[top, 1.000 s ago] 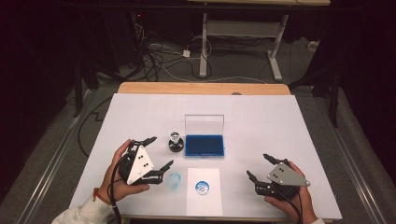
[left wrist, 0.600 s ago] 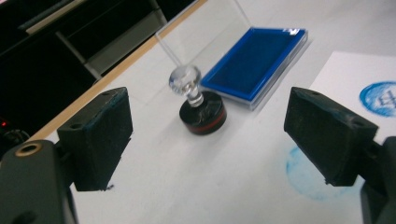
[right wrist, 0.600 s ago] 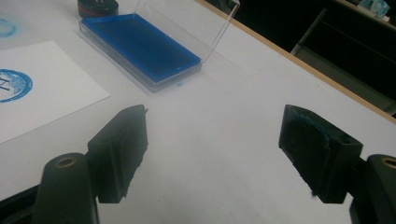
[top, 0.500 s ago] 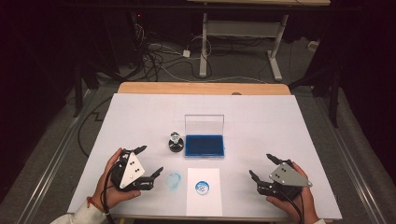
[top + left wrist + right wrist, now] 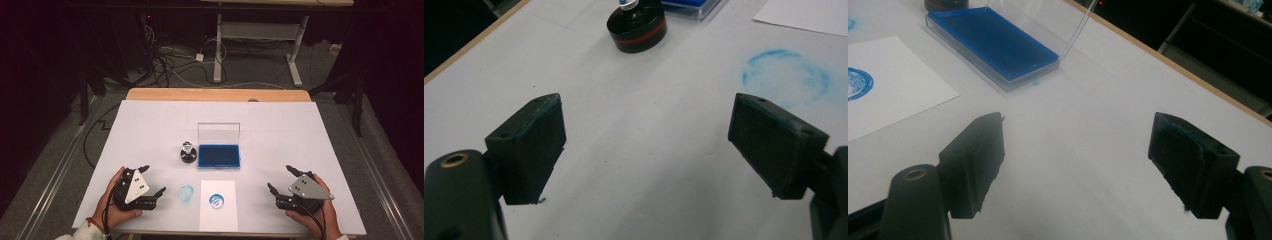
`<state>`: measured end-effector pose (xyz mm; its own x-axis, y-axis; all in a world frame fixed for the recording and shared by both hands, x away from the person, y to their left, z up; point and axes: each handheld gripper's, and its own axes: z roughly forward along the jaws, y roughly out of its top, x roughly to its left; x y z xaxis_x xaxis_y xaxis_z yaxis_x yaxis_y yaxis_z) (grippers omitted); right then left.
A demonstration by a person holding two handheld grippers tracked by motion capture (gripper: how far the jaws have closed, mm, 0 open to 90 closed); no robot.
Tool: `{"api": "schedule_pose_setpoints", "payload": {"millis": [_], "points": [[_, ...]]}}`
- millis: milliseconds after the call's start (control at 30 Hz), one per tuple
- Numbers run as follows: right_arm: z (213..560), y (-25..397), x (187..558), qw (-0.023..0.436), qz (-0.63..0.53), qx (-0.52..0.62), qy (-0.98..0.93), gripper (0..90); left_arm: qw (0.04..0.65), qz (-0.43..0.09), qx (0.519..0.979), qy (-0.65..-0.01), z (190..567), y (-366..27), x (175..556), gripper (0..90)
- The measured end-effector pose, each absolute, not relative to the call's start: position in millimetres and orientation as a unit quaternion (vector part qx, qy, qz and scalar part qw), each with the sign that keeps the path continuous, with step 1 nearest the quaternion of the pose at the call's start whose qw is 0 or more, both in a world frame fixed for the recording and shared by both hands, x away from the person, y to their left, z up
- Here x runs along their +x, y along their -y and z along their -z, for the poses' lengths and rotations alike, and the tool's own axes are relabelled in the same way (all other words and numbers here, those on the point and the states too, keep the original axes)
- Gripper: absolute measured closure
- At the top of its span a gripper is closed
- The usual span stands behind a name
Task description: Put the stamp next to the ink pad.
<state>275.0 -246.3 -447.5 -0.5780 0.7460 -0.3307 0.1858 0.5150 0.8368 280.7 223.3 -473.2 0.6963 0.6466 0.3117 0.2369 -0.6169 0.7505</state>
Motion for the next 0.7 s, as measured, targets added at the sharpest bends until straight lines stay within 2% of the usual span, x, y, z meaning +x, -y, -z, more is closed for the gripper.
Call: {"api": "schedule_pose_setpoints", "payload": {"millis": [700], "points": [[445.2,243.3,269.5,0.355,-0.396,0.284,-0.798,23.0,0.366,-0.300,0.842,-0.259,465.4,-224.9,277.4,15.2]]}}
